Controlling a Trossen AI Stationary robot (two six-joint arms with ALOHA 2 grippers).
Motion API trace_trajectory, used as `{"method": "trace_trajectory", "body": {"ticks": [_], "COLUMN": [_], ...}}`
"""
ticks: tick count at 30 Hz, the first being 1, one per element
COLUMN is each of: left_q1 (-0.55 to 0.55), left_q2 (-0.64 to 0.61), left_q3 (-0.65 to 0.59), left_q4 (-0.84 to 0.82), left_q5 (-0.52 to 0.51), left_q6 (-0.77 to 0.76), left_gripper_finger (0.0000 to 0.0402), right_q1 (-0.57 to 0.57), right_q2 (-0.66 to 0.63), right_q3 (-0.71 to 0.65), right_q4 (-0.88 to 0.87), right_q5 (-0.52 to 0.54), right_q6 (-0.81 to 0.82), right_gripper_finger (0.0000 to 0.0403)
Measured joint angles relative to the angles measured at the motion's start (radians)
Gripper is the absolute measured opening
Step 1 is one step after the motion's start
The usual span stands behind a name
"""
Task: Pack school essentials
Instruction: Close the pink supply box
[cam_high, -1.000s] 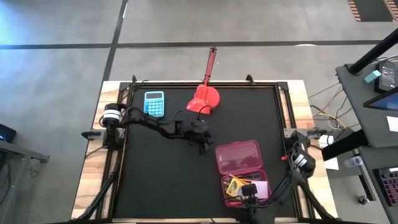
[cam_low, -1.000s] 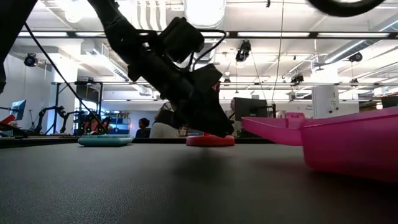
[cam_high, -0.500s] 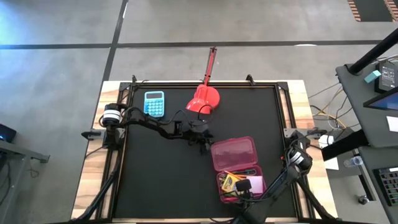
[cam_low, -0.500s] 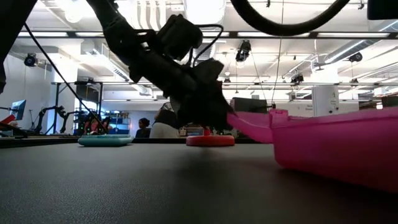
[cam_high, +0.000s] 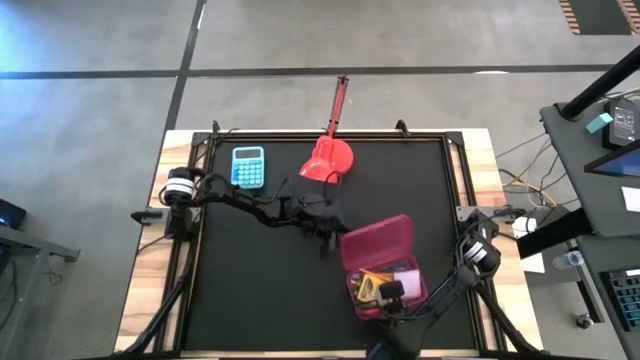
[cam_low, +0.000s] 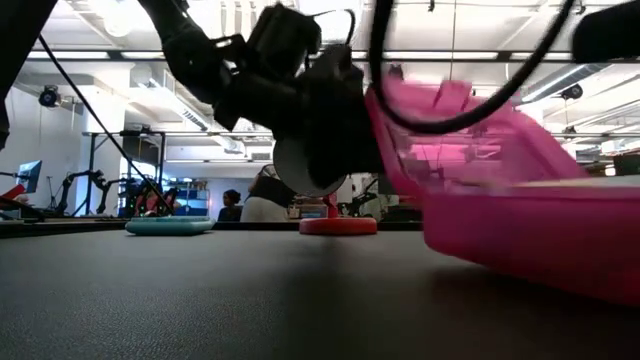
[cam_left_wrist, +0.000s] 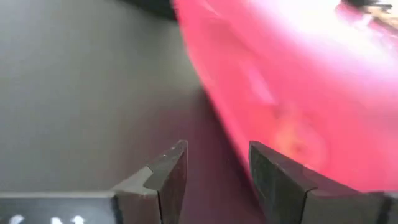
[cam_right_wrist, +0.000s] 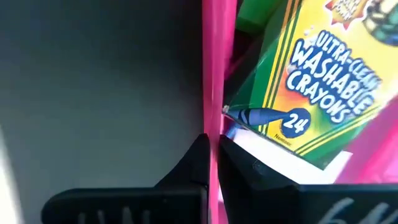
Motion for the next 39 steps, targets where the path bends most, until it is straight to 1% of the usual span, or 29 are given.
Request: {"method": "trace_trajectory", "body": {"ticks": [2,9,19,26,30,35,39], "left_q1": [-0.007,-0.029,-0.022,-0.036,-0.041,-0.057,-0.06], "left_q2": [0.0,0.0,-0.016,-0.043,-0.045,-0.046,-0.046], "left_q3": [0.007,0.03,0.046,0.046,0.046,0.046,0.046], "left_q4": [0.025,0.033,0.035,0.033,0.032,0.033,0.033], "left_q5": [0.025,0.015,0.005,0.018,0.018,0.02,0.02], "left_q6": [0.0,0.009,0.035,0.035,0.033,0.034,0.034], "left_gripper_finger": [0.0155,0.0155,0.0155,0.0155,0.0155,0.0155,0.0155], "right_q1": [-0.005,-0.018,-0.018,-0.018,-0.019,-0.026,-0.03], "right_q2": [0.0,0.0,0.0,-0.039,-0.069,-0.069,-0.067], "right_q3": [-0.008,-0.013,-0.013,-0.013,-0.013,-0.014,-0.018], "right_q4": [0.001,0.005,0.012,0.026,0.046,0.065,0.062], "right_q5": [0.001,-0.014,-0.033,-0.036,-0.017,0.036,0.05], "right_q6": [0.003,0.005,0.008,0.067,0.08,0.164,0.186], "right_gripper_finger": [0.0009,0.0009,0.0009,0.0009,0.0009,0.0009,0.0011]}}
